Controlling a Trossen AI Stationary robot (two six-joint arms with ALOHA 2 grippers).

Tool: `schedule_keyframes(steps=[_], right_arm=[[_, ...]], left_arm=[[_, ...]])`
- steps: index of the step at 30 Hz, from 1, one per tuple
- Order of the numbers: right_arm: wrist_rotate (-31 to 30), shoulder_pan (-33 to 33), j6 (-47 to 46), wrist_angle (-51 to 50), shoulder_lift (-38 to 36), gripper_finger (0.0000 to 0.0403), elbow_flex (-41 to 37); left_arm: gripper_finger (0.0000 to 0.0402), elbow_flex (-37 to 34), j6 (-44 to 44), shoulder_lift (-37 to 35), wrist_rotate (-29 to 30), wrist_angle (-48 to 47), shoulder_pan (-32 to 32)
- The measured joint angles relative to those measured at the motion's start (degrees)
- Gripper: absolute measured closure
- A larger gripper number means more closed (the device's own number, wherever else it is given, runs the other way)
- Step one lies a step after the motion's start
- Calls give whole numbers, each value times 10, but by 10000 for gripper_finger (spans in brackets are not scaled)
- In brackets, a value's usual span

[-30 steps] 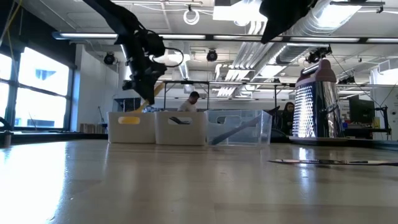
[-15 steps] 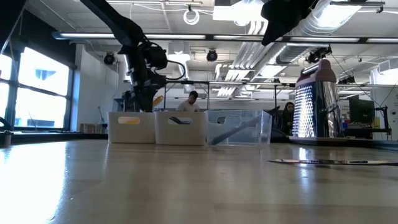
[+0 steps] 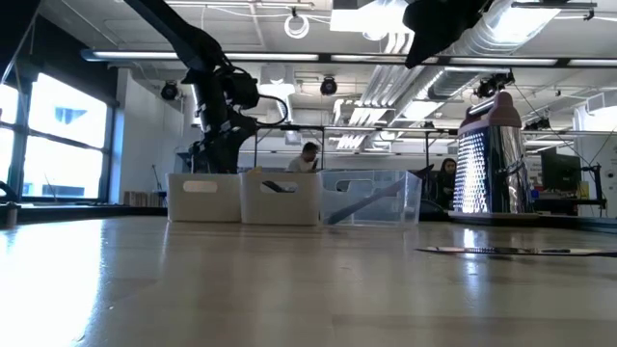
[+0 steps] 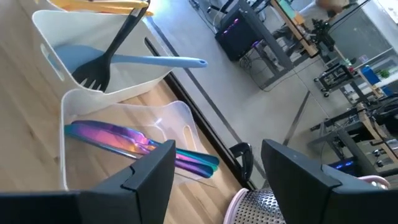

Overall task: Pick & Place Kitchen Items
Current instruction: Put the purple table knife into the transparent bin

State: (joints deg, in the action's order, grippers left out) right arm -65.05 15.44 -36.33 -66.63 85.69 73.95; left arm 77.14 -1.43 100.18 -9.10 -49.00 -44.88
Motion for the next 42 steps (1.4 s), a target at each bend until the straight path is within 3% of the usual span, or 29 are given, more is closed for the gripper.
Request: schedule_keyframes(steps=[5,14,17,23,27,32,42], right_arm=[[59,-5,1,0,0,172,0],[191,16,48,0,0,172,0],[285,29,48,1,0,172,0],[571,48,-15,1,0,172,0],[671,67,-31,1,0,172,0],[683,93,-32,16,0,172,0],[573,171,-106,105,1,172,0]], left_arm=[[206,21,-8,0,-55,-51,-1],[194,120,-9,0,-23,-231,-1],[194,150,-23,-3,-23,-272,8],[194,184,-43,-28,-29,-304,55],[194,192,-77,-57,-43,-362,101],[194,195,-129,-85,-24,-371,168],[194,195,-204,-91,130,-356,336]])
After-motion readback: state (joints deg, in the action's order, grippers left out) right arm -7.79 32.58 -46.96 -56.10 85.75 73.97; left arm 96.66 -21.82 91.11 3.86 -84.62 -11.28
